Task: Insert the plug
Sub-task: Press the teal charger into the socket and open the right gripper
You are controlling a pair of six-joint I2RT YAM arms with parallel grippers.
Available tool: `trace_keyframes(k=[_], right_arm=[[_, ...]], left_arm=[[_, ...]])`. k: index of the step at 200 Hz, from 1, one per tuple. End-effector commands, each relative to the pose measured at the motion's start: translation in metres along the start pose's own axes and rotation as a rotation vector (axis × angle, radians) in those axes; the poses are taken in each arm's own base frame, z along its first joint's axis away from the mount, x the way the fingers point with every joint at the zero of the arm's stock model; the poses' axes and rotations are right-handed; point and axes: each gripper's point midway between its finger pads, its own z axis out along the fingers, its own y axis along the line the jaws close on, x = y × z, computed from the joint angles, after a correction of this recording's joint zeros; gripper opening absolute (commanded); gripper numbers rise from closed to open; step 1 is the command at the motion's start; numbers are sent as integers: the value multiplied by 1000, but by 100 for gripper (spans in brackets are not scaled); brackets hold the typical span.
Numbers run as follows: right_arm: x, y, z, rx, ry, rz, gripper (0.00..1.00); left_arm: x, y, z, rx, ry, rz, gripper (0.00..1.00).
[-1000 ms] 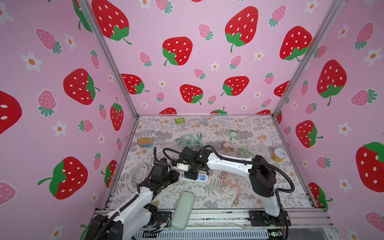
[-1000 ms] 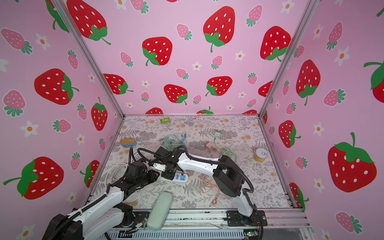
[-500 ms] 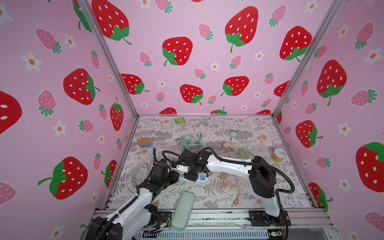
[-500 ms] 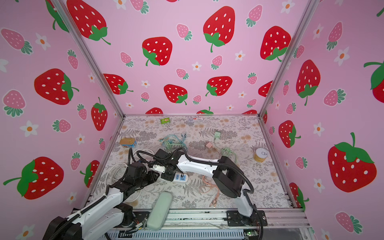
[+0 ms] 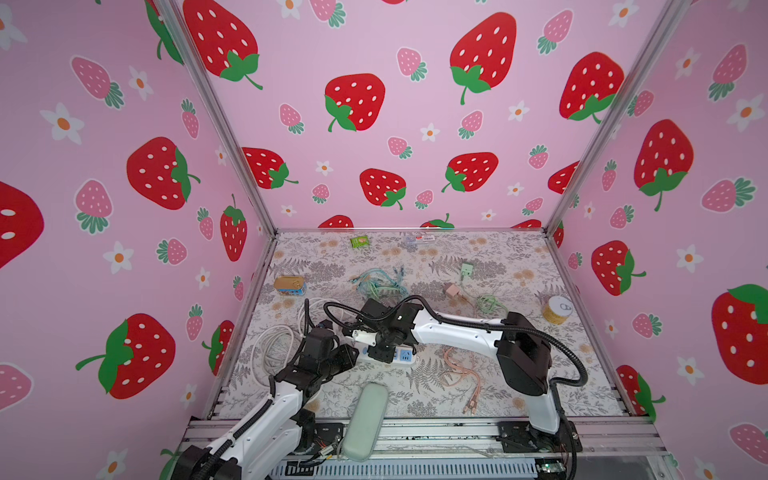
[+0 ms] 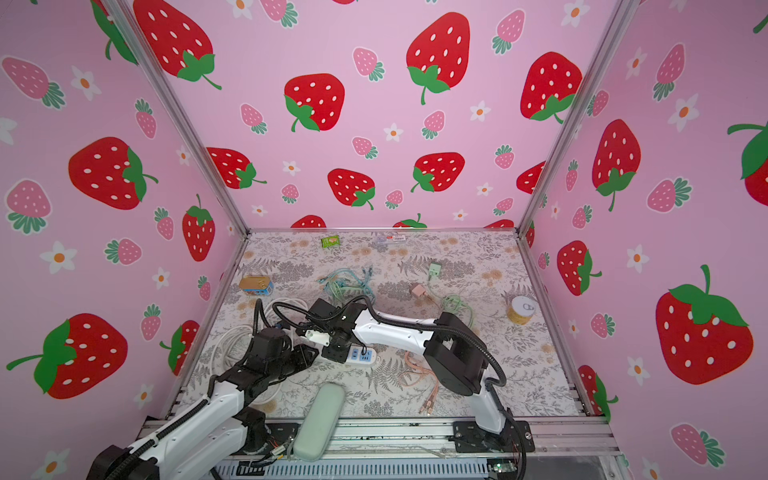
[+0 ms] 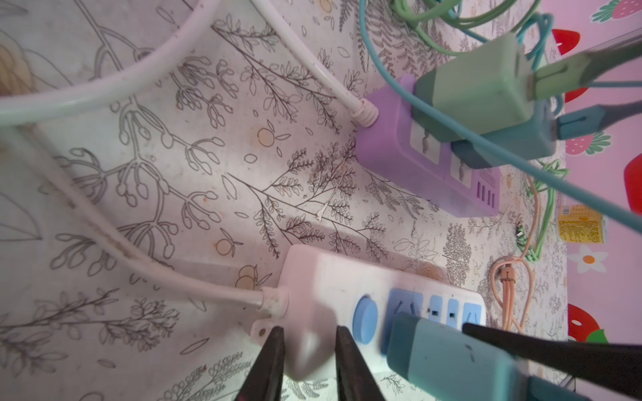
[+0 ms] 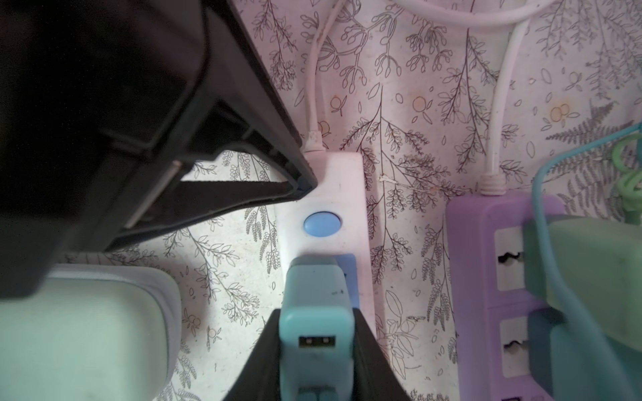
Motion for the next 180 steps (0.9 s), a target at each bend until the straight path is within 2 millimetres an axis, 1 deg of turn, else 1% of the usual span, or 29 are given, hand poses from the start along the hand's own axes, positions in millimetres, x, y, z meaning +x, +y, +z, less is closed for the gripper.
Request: trace_keyframes(k=[1,93,124,145,180], right_arm=[[35,-3,34,22,140,16,27],[65,3,54,5,236,-15,26],[72,5,59,-8,252,-23,26],[72,6,60,-19,249,-19,26],[57,5,50,-33,194,-8,27]], left_arm=[[11,3,-1,2,37,-18,29],[10,2,1,8,38,-12,28],[10,1,0,11,33,-10,29],[10,1,0,12,32,-9,29],[9,1,0,13,29,-4,29]])
